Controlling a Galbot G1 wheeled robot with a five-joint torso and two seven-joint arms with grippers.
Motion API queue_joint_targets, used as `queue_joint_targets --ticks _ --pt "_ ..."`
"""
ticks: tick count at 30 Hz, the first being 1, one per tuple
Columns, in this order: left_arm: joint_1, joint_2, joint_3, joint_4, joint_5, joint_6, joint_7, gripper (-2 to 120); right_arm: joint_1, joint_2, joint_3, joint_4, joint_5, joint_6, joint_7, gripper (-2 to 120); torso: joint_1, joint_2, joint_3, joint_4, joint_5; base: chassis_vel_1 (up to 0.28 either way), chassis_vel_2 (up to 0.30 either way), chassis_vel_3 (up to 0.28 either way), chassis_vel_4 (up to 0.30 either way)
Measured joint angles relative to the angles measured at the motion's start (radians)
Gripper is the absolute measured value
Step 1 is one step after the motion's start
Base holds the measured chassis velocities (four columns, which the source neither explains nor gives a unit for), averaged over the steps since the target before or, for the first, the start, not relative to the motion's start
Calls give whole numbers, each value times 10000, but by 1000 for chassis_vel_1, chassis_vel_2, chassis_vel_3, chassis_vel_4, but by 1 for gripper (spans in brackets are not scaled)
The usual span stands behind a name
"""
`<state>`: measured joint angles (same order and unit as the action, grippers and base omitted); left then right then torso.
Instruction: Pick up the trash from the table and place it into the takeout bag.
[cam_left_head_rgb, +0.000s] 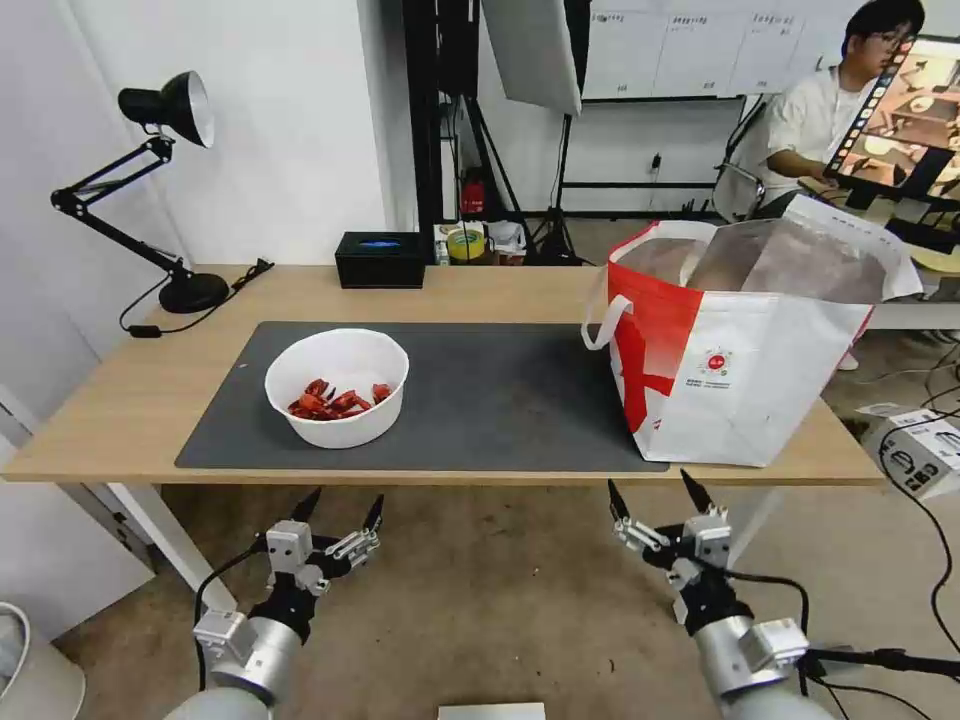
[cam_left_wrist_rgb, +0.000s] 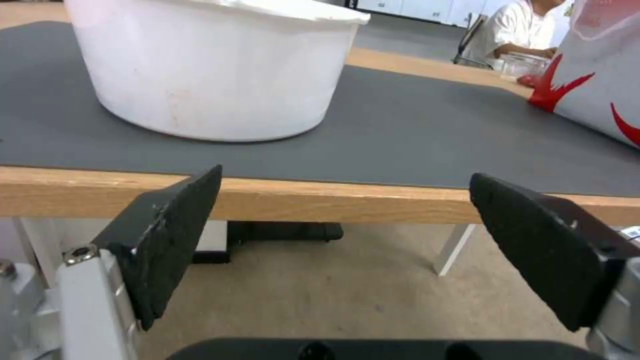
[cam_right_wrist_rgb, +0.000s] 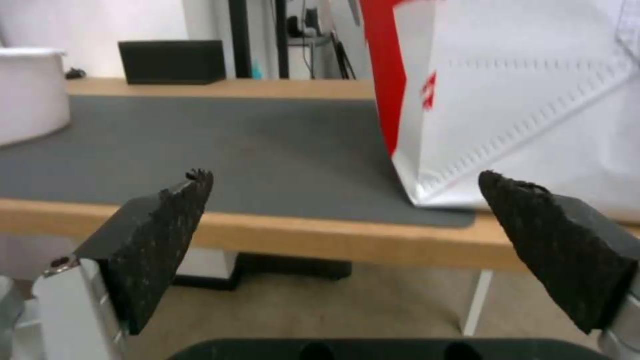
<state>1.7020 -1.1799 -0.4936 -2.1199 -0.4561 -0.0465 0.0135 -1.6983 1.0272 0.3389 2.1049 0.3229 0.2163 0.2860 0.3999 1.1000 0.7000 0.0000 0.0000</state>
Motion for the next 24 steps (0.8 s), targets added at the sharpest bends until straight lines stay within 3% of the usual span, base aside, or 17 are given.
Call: queue_joint_targets --ticks 15,18,21,22,24 --pt "95 161 -303 -109 -223 -20 -42 100 54 40 -131 -113 -8 24 58 100 1 0 0 2 -2 0 0 0 0" --pt "-183 646 -660 -418 -846 285 -401 100 57 35 -131 -108 0 16 59 100 1 0 0 3 -2 0 0 0 0" --pt "-819 1888 -1279 -895 -2184 1002 -1305 100 63 31 -130 -99 6 5 60 100 2 0 0 -1 -1 0 0 0 0" --pt "-819 1888 -1279 -895 -2184 1002 -1305 100 63 31 -130 -99 6 5 60 100 2 0 0 -1 -1 0 0 0 0" --pt "-1136 2754 -1641 -990 -3044 1359 -1772 100 64 29 -129 -94 10 0 59 100 2 0 0 -1 -2 0 0 0 0"
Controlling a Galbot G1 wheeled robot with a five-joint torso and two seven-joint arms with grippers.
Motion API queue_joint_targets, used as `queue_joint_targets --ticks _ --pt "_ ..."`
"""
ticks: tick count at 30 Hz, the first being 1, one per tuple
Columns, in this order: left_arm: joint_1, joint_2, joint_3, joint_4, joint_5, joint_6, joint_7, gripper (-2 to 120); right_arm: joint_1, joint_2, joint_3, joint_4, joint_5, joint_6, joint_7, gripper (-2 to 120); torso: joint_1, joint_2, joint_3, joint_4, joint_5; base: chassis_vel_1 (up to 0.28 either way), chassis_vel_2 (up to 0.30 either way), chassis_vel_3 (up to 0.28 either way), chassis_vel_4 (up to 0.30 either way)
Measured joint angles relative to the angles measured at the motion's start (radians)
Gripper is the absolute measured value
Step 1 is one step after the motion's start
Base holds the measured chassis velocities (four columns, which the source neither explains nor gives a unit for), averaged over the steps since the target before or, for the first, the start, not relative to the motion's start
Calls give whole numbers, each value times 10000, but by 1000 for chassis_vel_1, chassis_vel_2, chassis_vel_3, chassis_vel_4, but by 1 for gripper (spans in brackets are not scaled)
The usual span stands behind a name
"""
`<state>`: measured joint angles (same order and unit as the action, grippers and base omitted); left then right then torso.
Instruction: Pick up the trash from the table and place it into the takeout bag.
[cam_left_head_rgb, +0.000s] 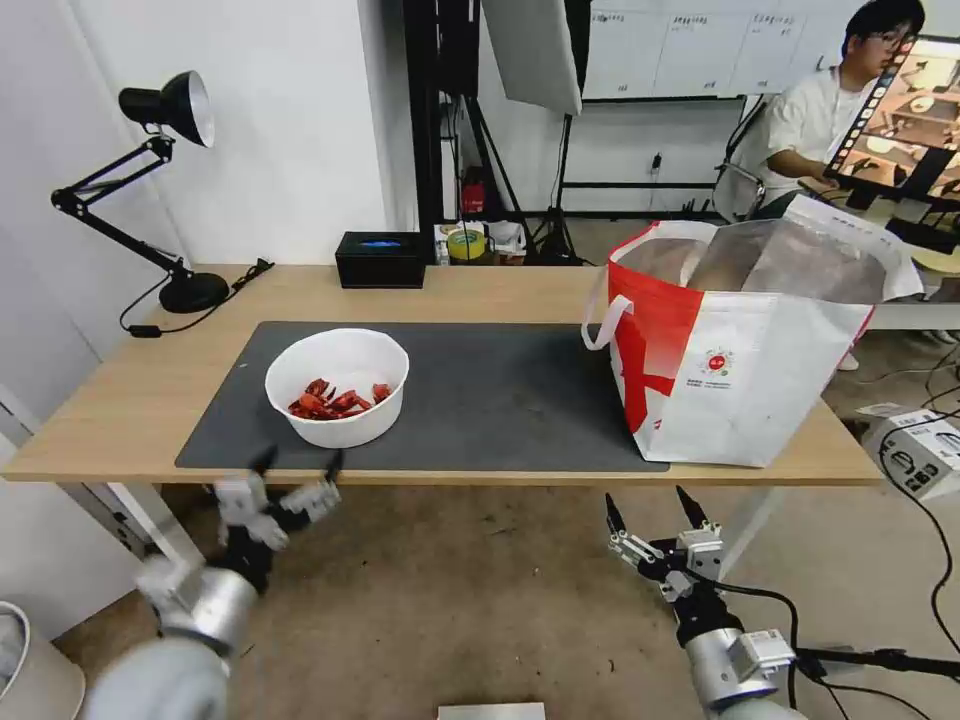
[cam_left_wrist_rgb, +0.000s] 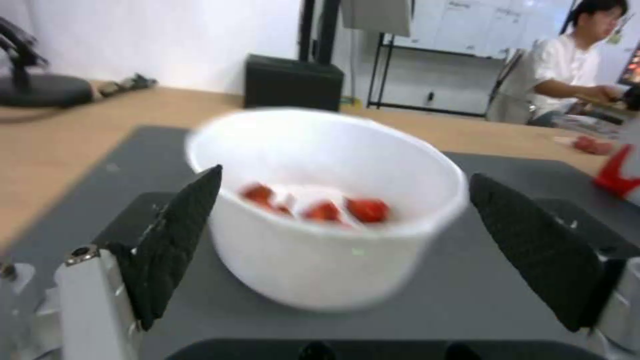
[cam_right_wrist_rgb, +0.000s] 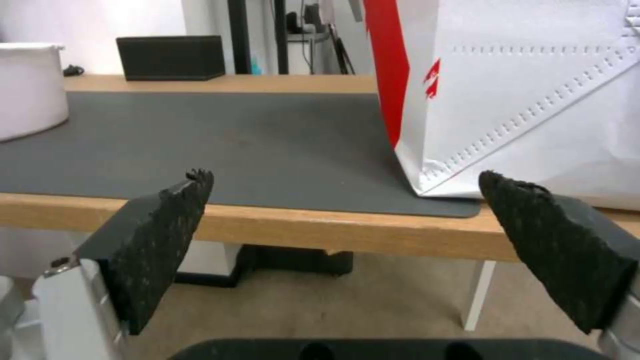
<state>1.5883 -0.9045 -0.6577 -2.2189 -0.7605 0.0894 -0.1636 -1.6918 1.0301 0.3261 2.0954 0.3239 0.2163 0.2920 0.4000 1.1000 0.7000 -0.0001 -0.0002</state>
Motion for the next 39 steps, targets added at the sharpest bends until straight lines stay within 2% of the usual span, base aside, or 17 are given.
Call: queue_joint_targets --ticks 1,2,5,6,9,10,13,14,17,18,21,22,29,39 --pt "-165 461 -159 0 -429 167 -239 100 0 -1 1 2 1 -1 0 100 0 0 0 2 0 0 0 0 0" --pt "-165 461 -159 0 -429 167 -239 100 0 -1 1 2 1 -1 0 100 0 0 0 2 0 0 0 0 0" --pt "-830 1698 -219 232 -1653 750 -862 100 3 -3 1 7 6 -5 -1 100 0 0 1 1 0 0 0 0 0" --pt "-830 1698 -219 232 -1653 750 -862 100 3 -3 1 7 6 -5 -1 100 0 0 1 1 0 0 0 0 0" --pt "-1815 2367 316 543 -3032 1387 -1512 100 6 -5 4 8 9 -8 -3 100 0 0 1 2 0 0 0 0 0" --pt "-1815 2367 316 543 -3032 1387 -1512 100 6 -5 4 8 9 -8 -3 100 0 0 1 2 0 0 0 0 0" --pt "-3019 2710 1044 936 -4123 1941 -1928 100 8 -7 5 11 12 -11 -4 100 0 -1 1 2 -1 0 0 0 0" --pt "-3019 2710 1044 936 -4123 1941 -1928 100 8 -7 5 11 12 -11 -4 100 0 -1 1 2 -1 0 0 0 0" --pt "-4425 2958 1920 1428 -5058 2841 -2421 100 10 -9 6 13 16 -13 -6 100 0 -2 1 1 1 0 0 0 0" --pt "-4425 2958 1920 1428 -5058 2841 -2421 100 10 -9 6 13 16 -13 -6 100 0 -2 1 1 1 0 0 0 0" --pt "-5367 3010 2409 1913 -5927 3773 -2796 100 11 -12 6 16 18 -15 -6 100 1 -2 1 0 1 0 0 0 0" --pt "-5367 3010 2409 1913 -5927 3773 -2796 100 11 -12 6 16 18 -15 -6 100 1 -2 1 0 1 0 0 0 0" --pt "-6184 3140 2698 2710 -6501 5104 -3181 100 12 -12 6 16 18 -16 -6 100 0 -2 1 1 2 0 0 0 0" --pt "-6477 3208 2715 3150 -7213 5757 -3776 100 12 -12 6 16 19 -16 -6 100 0 -1 0 3 1 0 0 0 0"
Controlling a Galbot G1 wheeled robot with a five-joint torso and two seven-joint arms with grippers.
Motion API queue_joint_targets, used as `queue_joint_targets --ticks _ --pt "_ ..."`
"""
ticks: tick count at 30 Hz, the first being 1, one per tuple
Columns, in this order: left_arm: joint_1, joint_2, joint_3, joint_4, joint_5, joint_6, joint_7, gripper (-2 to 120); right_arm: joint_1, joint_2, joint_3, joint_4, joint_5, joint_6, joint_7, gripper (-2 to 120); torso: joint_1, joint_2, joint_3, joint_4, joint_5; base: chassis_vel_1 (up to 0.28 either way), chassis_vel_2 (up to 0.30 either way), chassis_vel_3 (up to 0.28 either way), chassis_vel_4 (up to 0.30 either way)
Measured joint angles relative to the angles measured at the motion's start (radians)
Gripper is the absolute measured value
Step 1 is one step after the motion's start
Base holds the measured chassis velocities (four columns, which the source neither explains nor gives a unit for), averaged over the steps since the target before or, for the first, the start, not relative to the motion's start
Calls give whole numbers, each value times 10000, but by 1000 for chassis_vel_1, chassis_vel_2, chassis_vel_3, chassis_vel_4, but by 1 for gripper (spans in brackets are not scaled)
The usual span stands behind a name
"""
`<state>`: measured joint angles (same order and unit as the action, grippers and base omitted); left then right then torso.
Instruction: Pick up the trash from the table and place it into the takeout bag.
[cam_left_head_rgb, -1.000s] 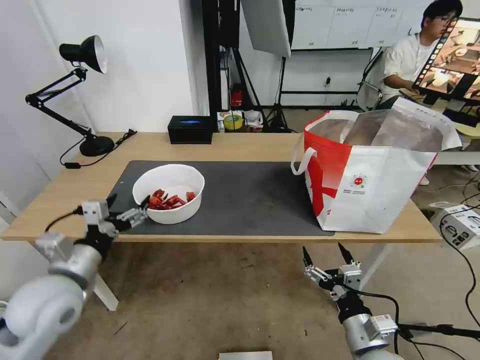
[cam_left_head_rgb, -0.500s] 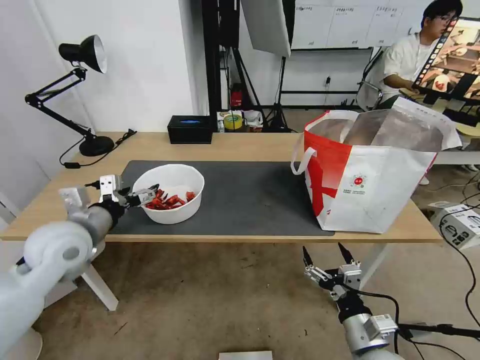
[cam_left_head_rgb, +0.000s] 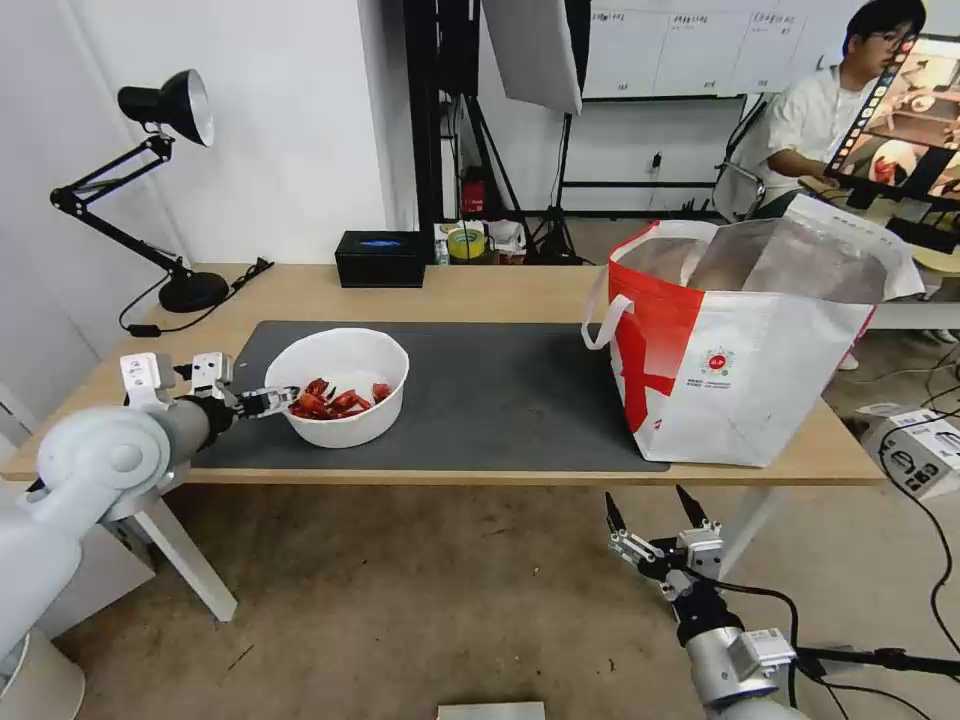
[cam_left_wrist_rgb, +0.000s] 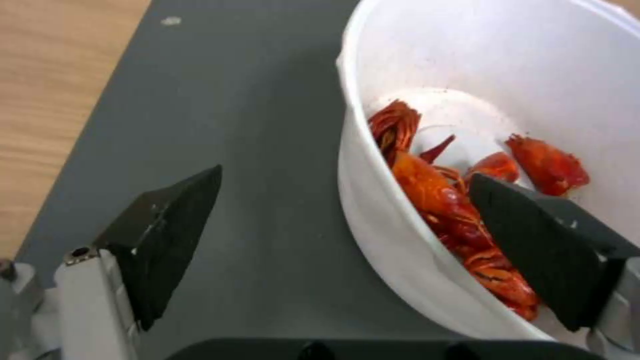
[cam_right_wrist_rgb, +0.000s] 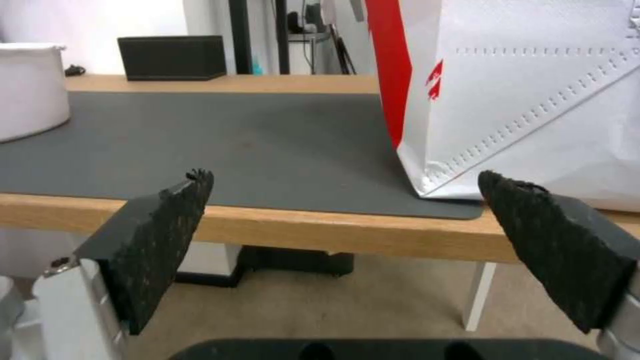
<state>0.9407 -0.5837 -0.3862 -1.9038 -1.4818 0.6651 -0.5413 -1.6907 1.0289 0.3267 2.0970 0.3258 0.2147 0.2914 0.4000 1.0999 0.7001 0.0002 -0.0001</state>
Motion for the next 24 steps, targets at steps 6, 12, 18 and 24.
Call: queue_joint_targets --ticks 6,12,18,24 --pt "-569 -130 227 415 -755 381 -525 100 0 0 0 0 0 0 0 100 1 0 -1 -3 1 0 0 0 0" --pt "-707 -227 282 598 -1062 443 -819 100 0 0 0 0 0 0 -1 100 0 0 -1 -2 0 0 0 0 0" --pt "-869 -348 394 767 -1236 484 -917 100 1 0 0 0 0 0 -1 100 0 2 -1 -2 1 0 0 0 0" --pt "-906 -451 525 809 -1257 490 -941 100 0 0 0 0 0 0 -1 100 0 1 -1 -2 1 0 0 0 0"
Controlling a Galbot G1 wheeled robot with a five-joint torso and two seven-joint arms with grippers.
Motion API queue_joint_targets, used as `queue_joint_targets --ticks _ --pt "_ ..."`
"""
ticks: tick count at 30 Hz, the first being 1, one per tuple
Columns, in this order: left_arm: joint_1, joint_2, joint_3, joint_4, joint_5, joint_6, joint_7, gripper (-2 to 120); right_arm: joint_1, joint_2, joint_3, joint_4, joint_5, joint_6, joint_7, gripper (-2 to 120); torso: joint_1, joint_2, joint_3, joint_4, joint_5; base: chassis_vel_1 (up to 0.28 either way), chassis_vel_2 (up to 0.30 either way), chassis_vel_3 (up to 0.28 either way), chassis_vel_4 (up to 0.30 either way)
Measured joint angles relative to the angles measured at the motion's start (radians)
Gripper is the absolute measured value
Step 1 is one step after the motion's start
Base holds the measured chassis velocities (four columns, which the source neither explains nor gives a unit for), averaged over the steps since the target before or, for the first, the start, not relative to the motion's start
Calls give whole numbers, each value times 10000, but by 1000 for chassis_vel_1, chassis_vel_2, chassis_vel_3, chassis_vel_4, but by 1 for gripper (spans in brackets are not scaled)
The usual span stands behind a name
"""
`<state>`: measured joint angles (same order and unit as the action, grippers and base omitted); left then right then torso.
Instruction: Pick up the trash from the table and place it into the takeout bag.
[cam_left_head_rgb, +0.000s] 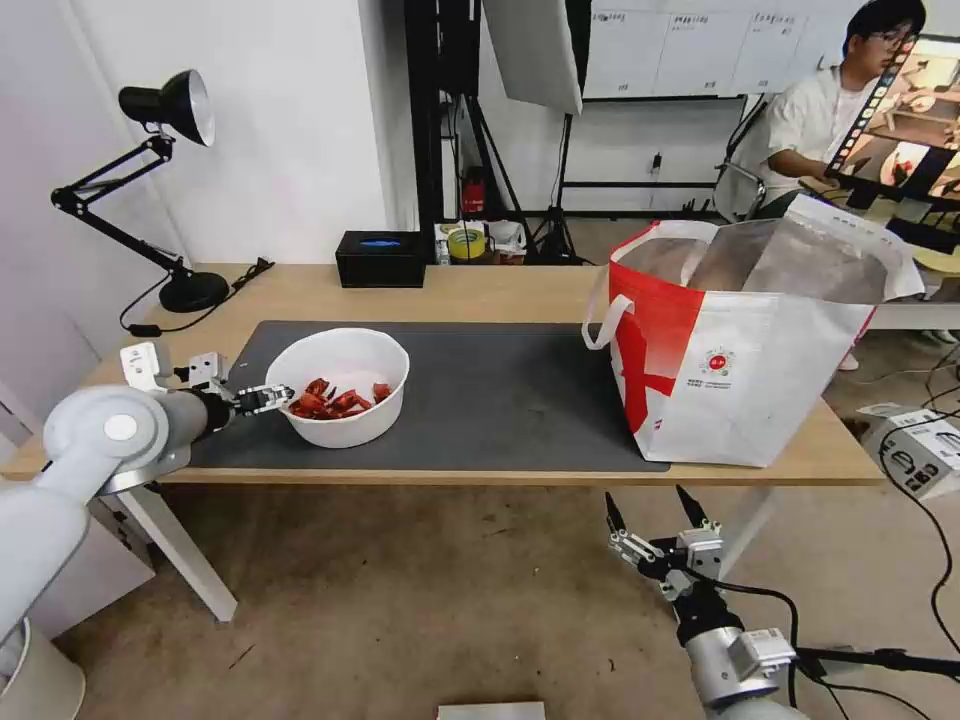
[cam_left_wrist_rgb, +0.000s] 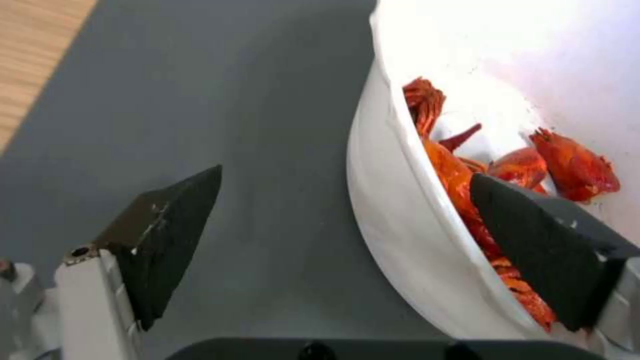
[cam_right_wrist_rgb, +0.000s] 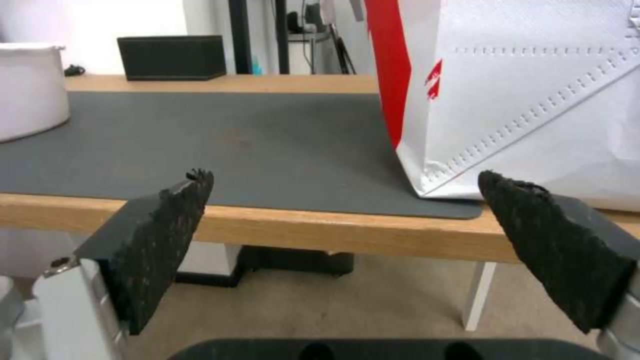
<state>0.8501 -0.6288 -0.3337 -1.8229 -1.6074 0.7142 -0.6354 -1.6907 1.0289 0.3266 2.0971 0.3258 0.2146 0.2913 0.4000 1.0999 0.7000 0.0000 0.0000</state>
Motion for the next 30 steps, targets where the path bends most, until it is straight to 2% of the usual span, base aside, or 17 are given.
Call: queue_joint_targets --ticks 6,9,22,25,28,29,30 --pt "-150 -138 214 62 -35 -29 2 100 1 -1 0 1 0 0 0 100 -1 0 0 -1 0 0 0 0 0" --pt "-236 -140 305 107 -35 -63 5 95 0 0 0 1 0 0 0 100 -1 0 0 0 0 0 0 0 0" --pt "-246 -101 513 34 249 -445 127 47 0 -1 0 1 0 0 0 100 -1 0 0 -1 0 0 0 0 0" --pt "-55 -82 414 -49 276 -465 285 33 0 -1 0 1 0 0 0 100 -1 1 0 0 0 0 0 0 0" --pt "15 -41 372 -110 292 -467 421 27 0 0 0 1 0 0 -1 100 -1 0 0 0 0 0 0 0 0" --pt "23 -15 355 -138 293 -474 508 19 1 0 0 1 0 0 0 100 -1 1 0 0 0 0 0 0 0" --pt "23 -15 355 -138 293 -474 508 19 1 0 0 1 0 0 0 100 -1 1 0 0 0 0 0 0 0"
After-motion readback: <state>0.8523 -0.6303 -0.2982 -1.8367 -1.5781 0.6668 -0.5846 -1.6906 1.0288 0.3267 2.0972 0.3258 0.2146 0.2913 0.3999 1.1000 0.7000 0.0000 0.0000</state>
